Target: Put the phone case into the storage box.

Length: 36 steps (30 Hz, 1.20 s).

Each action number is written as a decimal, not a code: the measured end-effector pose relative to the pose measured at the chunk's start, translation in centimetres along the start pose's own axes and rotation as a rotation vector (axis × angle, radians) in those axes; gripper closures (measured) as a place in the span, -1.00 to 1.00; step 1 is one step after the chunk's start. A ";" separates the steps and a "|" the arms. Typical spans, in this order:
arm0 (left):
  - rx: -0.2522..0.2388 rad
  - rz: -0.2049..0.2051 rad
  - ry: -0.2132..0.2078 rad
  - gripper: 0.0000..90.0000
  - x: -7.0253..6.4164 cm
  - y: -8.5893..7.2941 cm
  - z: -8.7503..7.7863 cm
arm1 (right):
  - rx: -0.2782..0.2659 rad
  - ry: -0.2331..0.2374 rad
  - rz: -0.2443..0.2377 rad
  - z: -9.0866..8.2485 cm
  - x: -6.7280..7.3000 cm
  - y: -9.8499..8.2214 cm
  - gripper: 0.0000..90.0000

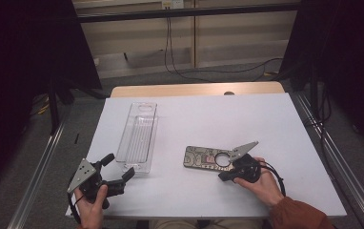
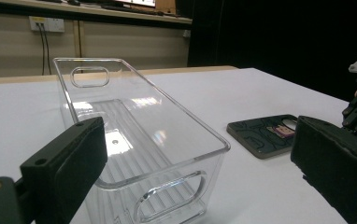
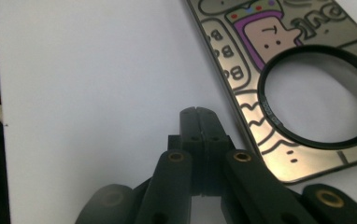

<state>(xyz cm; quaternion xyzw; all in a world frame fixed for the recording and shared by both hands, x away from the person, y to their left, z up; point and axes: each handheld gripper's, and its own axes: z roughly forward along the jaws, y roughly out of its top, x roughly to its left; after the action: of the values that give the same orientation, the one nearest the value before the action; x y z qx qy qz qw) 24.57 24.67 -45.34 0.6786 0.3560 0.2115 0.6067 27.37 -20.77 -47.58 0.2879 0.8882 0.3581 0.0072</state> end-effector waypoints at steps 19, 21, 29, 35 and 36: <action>0.005 -0.001 -0.001 -0.91 -0.1 0.0 0.0 | 0.015 -0.017 0.033 -0.1 -0.6 0.2 1.00; 0.007 0.009 -0.006 -0.91 -0.1 0.0 0.0 | 0.011 -0.026 0.044 -0.1 -0.7 0.2 1.00; 0.000 -0.005 0.000 -0.91 -0.1 0.0 0.0 | 0.008 -0.039 0.043 -0.1 -1.0 0.2 1.00; 0.002 0.007 -0.003 -0.91 0.0 0.0 0.0 | 0.003 -0.054 0.047 -0.2 -1.3 0.2 1.00; 0.005 0.009 -0.002 -0.91 0.0 0.0 0.0 | 0.004 -0.061 0.052 -0.3 -1.4 0.1 1.00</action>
<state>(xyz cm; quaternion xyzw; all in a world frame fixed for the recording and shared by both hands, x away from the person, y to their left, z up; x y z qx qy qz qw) 24.55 24.71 -45.30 0.6819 0.3528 0.2128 0.6044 28.56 -21.67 -47.53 0.3217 0.8805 0.3472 0.0243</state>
